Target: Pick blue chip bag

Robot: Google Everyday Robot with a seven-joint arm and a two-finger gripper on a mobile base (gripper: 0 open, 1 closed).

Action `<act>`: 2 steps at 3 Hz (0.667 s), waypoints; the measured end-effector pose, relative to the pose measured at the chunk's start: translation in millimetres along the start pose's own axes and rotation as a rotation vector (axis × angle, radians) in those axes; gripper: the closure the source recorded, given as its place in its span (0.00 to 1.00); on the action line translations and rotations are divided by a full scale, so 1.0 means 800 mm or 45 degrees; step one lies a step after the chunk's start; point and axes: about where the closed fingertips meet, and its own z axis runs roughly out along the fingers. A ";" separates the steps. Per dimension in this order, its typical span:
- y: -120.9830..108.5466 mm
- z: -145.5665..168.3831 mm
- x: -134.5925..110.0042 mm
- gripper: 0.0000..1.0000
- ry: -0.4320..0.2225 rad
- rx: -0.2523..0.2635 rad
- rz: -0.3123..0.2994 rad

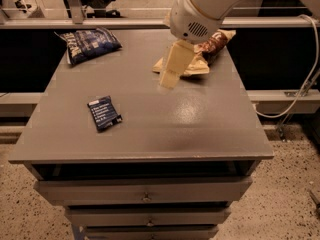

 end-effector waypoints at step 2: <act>-0.068 0.099 -0.063 0.00 -0.198 0.062 -0.010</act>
Offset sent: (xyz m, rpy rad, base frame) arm 0.1549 0.1487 -0.0454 0.2844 -0.1427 0.0485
